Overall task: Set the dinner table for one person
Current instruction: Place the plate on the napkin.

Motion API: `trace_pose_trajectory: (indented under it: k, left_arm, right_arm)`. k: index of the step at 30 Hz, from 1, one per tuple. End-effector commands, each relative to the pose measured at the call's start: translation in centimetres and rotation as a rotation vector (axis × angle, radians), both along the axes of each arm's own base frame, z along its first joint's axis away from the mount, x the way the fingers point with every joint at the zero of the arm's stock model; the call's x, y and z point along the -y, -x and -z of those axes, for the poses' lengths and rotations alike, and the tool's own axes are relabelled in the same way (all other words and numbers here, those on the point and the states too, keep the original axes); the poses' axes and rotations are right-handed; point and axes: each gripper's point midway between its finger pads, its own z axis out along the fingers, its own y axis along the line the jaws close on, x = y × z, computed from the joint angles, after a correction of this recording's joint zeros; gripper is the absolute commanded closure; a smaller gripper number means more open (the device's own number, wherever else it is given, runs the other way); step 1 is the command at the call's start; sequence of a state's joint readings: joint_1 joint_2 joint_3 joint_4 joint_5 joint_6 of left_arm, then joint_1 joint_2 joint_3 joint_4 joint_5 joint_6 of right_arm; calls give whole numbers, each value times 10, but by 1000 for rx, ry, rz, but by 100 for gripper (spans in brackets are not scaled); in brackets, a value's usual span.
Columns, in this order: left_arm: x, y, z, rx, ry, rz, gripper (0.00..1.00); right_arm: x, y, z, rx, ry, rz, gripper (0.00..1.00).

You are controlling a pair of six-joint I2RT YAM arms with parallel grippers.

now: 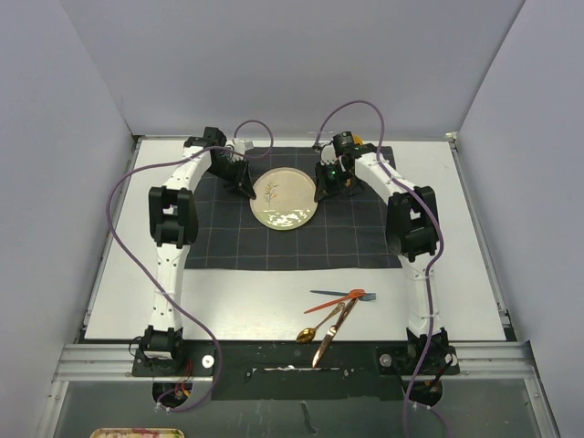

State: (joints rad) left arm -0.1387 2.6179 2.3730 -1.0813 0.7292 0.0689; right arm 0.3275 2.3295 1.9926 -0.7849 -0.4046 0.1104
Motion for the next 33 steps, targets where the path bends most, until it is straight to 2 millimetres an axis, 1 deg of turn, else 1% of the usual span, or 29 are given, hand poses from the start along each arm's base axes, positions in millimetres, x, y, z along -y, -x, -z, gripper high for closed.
trace_pose_trajectory:
  k: [1,9,19,24,33]
  left_arm:
    - [-4,-20,-8,99,-18,9,100]
    - [-6,-20,-3,86,-37,4,100]
    - [-8,-22,-7,99,-50,8,100]
    - [-10,-20,-5,93,-61,13,100]
    - [-10,-20,-5,93,-66,12,100]
  right_arm:
    - [-2,-14,-43,107,-59,-16,99]
    - [-1,-13,-42,102,-57,-14,99]
    - [1,-15,-37,88,-47,-1,99]
    - [2,-18,-38,94,-40,1,99]
    - [3,-18,-33,80,-34,1,99]
